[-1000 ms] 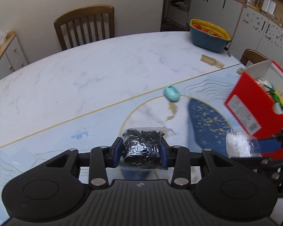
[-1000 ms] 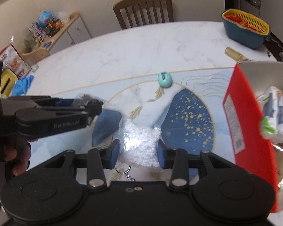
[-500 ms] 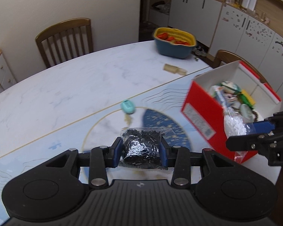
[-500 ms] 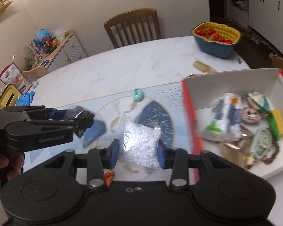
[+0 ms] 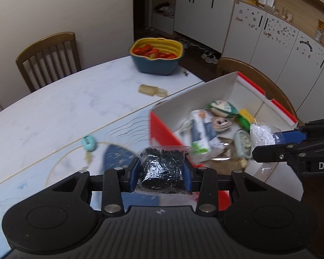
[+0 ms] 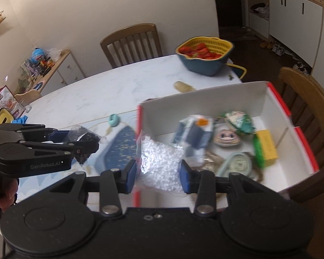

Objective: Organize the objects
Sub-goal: 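Carry the black bead bag in left tool while right tool carries the white bead bag to the shoebox, then open left tool to drop the black bead bag while right tool releases the white bead bag inside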

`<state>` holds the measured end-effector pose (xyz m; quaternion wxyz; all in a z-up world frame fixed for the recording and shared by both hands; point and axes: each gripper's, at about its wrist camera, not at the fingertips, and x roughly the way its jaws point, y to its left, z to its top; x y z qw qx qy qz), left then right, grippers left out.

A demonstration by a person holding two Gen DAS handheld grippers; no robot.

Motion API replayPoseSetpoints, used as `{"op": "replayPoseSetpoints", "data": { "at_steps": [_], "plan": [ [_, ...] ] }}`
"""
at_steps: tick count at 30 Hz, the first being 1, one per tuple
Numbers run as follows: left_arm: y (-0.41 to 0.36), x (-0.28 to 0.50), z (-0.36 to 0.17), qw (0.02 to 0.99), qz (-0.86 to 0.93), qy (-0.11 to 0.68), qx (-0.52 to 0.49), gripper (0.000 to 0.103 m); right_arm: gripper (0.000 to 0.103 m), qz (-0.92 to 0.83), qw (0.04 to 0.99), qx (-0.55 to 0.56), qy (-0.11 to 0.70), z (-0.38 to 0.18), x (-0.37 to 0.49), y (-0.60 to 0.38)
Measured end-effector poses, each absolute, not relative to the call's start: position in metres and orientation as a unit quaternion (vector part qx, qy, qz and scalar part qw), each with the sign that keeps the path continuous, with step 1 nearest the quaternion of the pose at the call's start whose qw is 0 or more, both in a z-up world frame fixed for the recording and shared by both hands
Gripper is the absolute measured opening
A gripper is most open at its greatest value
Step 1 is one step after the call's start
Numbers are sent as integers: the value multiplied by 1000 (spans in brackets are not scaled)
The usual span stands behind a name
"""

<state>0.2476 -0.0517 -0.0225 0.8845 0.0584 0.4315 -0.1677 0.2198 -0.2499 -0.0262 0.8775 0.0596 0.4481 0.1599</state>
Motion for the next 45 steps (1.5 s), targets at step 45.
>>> {"op": "replayPoseSetpoints", "data": {
  "at_steps": [45],
  "plan": [
    [-238,355,-103,853,-170,482,107,40,40,168,853,-67,490,-109,293,-320]
  ]
}}
